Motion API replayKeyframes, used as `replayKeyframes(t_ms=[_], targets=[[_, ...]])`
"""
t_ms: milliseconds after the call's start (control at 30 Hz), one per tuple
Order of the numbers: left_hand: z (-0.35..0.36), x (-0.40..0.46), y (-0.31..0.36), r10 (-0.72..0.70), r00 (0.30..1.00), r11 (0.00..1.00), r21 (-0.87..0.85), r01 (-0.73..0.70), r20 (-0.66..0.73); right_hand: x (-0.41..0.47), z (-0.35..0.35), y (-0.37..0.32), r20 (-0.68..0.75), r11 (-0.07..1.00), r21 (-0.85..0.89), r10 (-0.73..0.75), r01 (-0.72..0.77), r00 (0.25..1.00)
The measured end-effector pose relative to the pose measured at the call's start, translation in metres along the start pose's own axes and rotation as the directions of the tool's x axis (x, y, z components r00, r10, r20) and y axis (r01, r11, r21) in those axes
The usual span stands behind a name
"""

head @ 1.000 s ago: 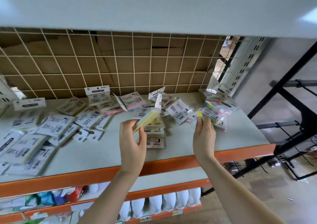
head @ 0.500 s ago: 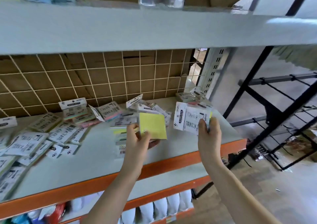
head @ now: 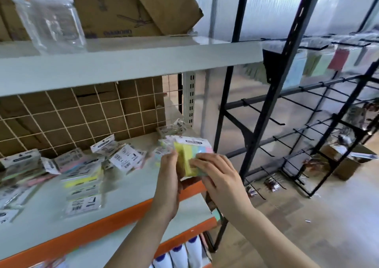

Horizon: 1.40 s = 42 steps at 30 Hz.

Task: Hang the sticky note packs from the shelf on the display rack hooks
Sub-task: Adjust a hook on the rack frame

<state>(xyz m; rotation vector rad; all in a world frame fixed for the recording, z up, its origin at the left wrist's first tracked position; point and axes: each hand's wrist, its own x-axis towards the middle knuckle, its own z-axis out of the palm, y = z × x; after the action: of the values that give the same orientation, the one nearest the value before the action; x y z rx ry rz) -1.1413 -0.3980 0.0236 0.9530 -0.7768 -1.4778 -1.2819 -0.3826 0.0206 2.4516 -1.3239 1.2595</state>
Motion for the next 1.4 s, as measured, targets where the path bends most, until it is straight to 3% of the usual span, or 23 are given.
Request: replayKeyframes(t_ms=[133, 233, 300, 367, 433, 567, 667, 733, 800, 1033, 1133, 1267, 1400], targets=[[0.044, -0.006, -0.019, 0.08, 0.994, 0.983, 0.172, -0.065, -0.08, -0.022, -0.041, 0.03, 0.103, 0.997, 0.074, -0.004, -0.004, 0.995], [0.083, -0.011, -0.039, 0.1, 0.993, 0.965, 0.248, -0.083, -0.057, -0.041, -0.074, 0.053, -0.054, 0.957, 0.21, 0.216, -0.201, 0.975], [0.112, -0.017, -0.053, 0.111, 0.994, 0.961, 0.254, -0.106, -0.004, -0.049, -0.094, 0.074, -0.123, 0.892, 0.286, 0.396, -0.35, 0.91], [0.141, -0.024, -0.068, 0.144, 0.987, 0.942, 0.296, -0.159, 0.071, -0.052, -0.119, 0.091, 0.021, 0.644, 0.54, 0.634, -0.543, 0.773], [0.169, -0.029, -0.083, 0.165, 0.976, 0.902, 0.378, -0.207, 0.14, -0.058, -0.145, 0.11, 0.204, 0.372, 0.662, 0.746, -0.65, 0.634], [0.219, -0.035, -0.101, 0.111, 0.962, 0.885, 0.415, -0.21, 0.25, -0.077, -0.186, 0.141, 0.205, 0.225, 0.765, 0.803, -0.603, 0.56], [0.249, -0.029, -0.101, 0.06, 0.94, 0.877, 0.433, -0.21, 0.335, -0.085, -0.207, 0.162, 0.179, 0.224, 0.77, 0.823, -0.598, 0.539], [0.268, -0.019, -0.098, 0.049, 0.935, 0.858, 0.464, -0.219, 0.351, -0.087, -0.219, 0.175, 0.148, 0.266, 0.767, 0.812, -0.584, 0.565], [0.287, -0.007, -0.097, 0.063, 0.936, 0.855, 0.465, -0.229, 0.347, -0.085, -0.231, 0.187, 0.095, 0.316, 0.782, 0.791, -0.537, 0.604], [0.368, 0.043, -0.113, 0.154, 0.908, 0.897, 0.33, -0.294, 0.39, -0.067, -0.269, 0.251, -0.053, 0.438, 0.756, 0.781, -0.486, 0.622], [0.402, 0.073, -0.124, 0.153, 0.904, 0.905, 0.31, -0.29, 0.399, -0.062, -0.286, 0.293, -0.145, 0.48, 0.74, 0.798, -0.471, 0.585], [0.444, 0.121, -0.132, 0.132, 0.916, 0.912, 0.316, -0.263, 0.38, -0.05, -0.316, 0.353, -0.211, 0.449, 0.748, 0.859, -0.489, 0.465], [0.488, 0.165, -0.136, 0.119, 0.892, 0.908, 0.316, -0.275, 0.435, -0.034, -0.338, 0.414, -0.15, 0.377, 0.729, 0.903, -0.572, 0.403]])
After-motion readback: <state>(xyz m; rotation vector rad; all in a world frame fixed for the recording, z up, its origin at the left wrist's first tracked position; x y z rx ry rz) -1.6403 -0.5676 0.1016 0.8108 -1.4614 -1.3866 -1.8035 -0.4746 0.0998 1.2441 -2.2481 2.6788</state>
